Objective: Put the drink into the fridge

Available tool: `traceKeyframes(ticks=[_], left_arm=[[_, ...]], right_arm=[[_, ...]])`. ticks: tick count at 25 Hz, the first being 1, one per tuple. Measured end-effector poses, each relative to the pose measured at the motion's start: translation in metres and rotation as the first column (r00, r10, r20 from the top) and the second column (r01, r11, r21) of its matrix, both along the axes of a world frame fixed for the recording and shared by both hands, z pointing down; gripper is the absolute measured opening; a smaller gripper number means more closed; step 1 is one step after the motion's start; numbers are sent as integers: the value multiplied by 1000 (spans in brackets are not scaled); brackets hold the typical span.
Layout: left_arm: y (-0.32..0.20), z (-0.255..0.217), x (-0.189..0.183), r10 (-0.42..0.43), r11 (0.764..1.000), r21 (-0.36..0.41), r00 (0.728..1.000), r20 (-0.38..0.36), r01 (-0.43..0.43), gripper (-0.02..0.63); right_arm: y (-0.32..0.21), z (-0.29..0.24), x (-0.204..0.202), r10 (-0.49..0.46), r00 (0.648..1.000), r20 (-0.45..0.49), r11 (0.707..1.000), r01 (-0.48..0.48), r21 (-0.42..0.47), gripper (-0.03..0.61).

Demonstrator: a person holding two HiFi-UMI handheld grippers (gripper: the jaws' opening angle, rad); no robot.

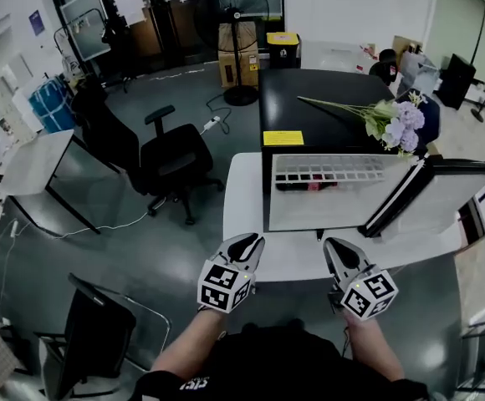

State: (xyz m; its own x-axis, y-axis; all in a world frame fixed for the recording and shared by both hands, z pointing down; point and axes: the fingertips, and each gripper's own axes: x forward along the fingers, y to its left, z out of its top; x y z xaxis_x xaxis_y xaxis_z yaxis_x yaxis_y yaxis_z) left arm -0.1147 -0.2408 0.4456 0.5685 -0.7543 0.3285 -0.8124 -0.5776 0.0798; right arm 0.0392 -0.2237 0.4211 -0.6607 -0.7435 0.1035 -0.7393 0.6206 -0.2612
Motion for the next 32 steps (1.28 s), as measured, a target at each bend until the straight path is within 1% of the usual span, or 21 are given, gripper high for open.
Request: traceKeyframes(ticks=[3, 8, 12, 15, 18, 24, 29, 32], left_arm=[[12, -11, -8, 9, 1000, 9, 1000, -25, -9, 63], [15, -9, -54, 27, 999, 43, 997, -67, -24, 61], [27, -20, -62, 51, 997, 59, 994, -100, -45, 61], [31, -25, -64, 62, 995, 78, 994, -94, -55, 61], [33, -32, -62, 59, 996, 76, 993, -103, -51, 61], [22, -39, -47, 25, 996, 90, 997, -75, -18, 61], [9, -42, -14, -30, 995, 88, 996, -87, 37, 61], [2, -45, 2, -69, 993, 90, 995, -71, 75, 61]], right_arm=[[8, -18, -9, 11, 1000, -2, 1000, -11, 17, 14], [19, -15, -59, 36, 999, 30, 999, -36, 17, 14], [42, -25, -77, 13, 999, 31, 999, -14, 37, 14], [48, -28, -80, 16, 999, 38, 999, -17, 40, 14], [49, -32, -73, 23, 999, 22, 999, -24, 39, 14], [48, -35, -49, -4, 1000, -7, 998, 4, 58, 12], [38, -32, 6, 8, 1000, 4, 999, -8, 48, 12], [31, -34, 36, -2, 1000, 18, 999, 1, 55, 12]])
